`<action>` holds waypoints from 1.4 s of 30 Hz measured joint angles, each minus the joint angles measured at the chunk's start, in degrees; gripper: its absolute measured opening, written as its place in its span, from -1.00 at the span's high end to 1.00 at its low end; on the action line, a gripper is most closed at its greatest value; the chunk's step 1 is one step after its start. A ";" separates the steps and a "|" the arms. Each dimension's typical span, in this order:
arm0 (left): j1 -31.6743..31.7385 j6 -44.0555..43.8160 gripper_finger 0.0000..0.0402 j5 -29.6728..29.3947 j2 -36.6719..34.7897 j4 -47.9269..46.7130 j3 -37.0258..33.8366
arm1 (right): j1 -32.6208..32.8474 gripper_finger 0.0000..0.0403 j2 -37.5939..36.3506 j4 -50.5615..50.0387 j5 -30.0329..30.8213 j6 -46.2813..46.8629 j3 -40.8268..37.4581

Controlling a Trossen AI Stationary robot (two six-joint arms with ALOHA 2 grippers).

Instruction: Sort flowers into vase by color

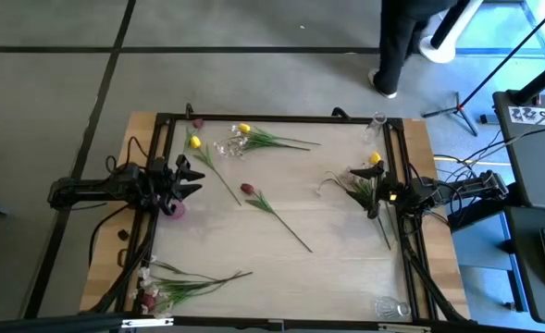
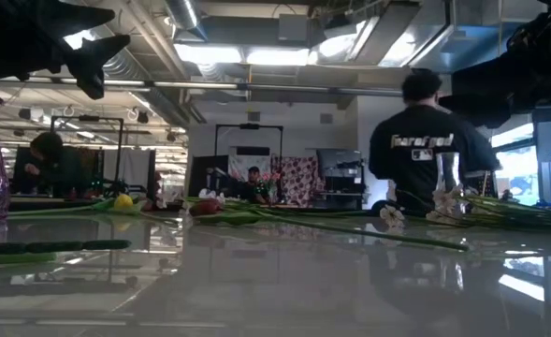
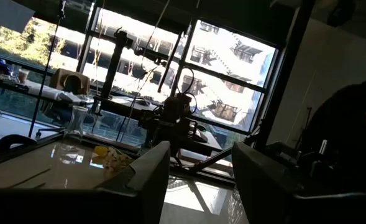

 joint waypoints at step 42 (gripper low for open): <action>0.19 -8.15 0.16 -19.48 18.04 -2.39 22.70 | 0.00 -0.76 0.01 0.00 -0.02 0.01 -0.02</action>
